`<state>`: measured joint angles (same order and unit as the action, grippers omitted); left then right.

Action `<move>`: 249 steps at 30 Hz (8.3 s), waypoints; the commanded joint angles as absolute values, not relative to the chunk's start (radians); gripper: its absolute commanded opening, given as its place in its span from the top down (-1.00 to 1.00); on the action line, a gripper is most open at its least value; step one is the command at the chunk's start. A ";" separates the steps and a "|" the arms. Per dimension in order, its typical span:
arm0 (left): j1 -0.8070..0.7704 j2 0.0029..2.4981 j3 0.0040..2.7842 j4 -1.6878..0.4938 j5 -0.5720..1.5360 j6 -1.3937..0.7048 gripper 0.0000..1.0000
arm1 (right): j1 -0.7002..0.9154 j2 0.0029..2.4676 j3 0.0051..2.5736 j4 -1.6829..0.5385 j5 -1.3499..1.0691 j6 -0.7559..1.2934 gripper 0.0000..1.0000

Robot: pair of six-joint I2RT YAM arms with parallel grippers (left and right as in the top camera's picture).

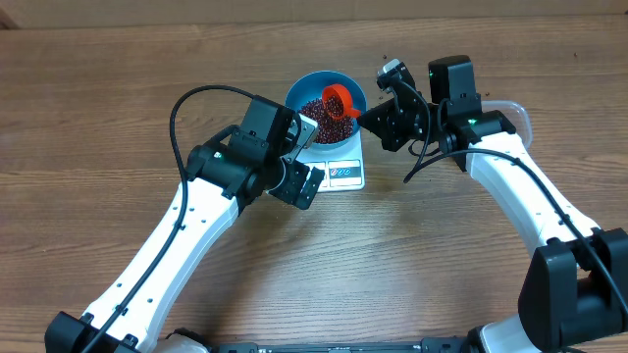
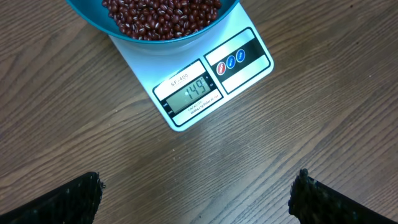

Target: Scoop item into bowl and weigh 150g on scale

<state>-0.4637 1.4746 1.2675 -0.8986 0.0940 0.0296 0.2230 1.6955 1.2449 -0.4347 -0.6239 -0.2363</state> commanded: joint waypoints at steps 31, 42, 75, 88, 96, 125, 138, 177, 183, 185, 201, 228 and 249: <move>-0.458 1.451 1.272 -0.897 0.102 0.038 -0.99 | 0.223 1.700 1.258 -0.448 -0.628 -0.213 0.93; -0.458 1.451 1.272 -0.897 0.102 0.038 -0.99 | 0.226 1.700 1.258 -0.458 -0.648 -0.281 0.93; -0.458 1.451 1.272 -0.897 0.102 0.038 -0.99 | 0.223 1.700 1.258 -0.476 -0.667 -0.321 0.93; -0.459 1.451 1.272 -0.897 0.102 0.038 -0.99 | 0.223 1.700 1.258 -0.477 -0.667 -0.317 0.93; -0.458 1.451 1.272 -0.897 0.102 0.038 -0.99 | 0.223 1.700 1.258 -0.476 -0.667 -0.314 0.93; -0.458 1.451 1.272 -0.897 0.102 0.038 -0.99 | 0.227 1.700 1.258 -0.469 -0.643 -0.284 0.93; -0.458 1.451 1.272 -0.897 0.102 0.038 -0.99 | 0.070 1.700 1.258 -0.419 -1.069 -0.140 0.93; -0.458 1.451 1.272 -0.897 0.102 0.038 -0.99 | -0.292 1.504 1.258 -0.788 -0.001 0.077 0.93; -0.458 1.451 1.272 -0.897 0.102 0.038 -0.99 | -0.160 1.504 1.258 -0.789 0.167 0.044 0.93; -0.458 1.451 1.272 -0.897 0.102 0.038 -0.99 | -0.129 1.504 1.258 -0.789 0.187 0.044 0.93; -0.459 1.451 1.272 -0.897 0.102 0.038 -0.99 | -0.043 1.504 1.258 -0.859 0.279 -0.013 0.93; -0.459 1.451 1.272 -0.897 0.102 0.038 -0.99 | 0.020 1.449 1.367 -0.755 -0.303 -0.198 0.93; -0.458 1.451 1.272 -0.897 0.102 0.038 -0.99 | 0.299 1.665 1.365 -0.582 -0.385 -0.512 0.93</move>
<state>-0.4637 1.4746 1.2675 -0.8986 0.0944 0.0296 0.2840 1.6402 1.3453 -0.5987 -0.4259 -0.4213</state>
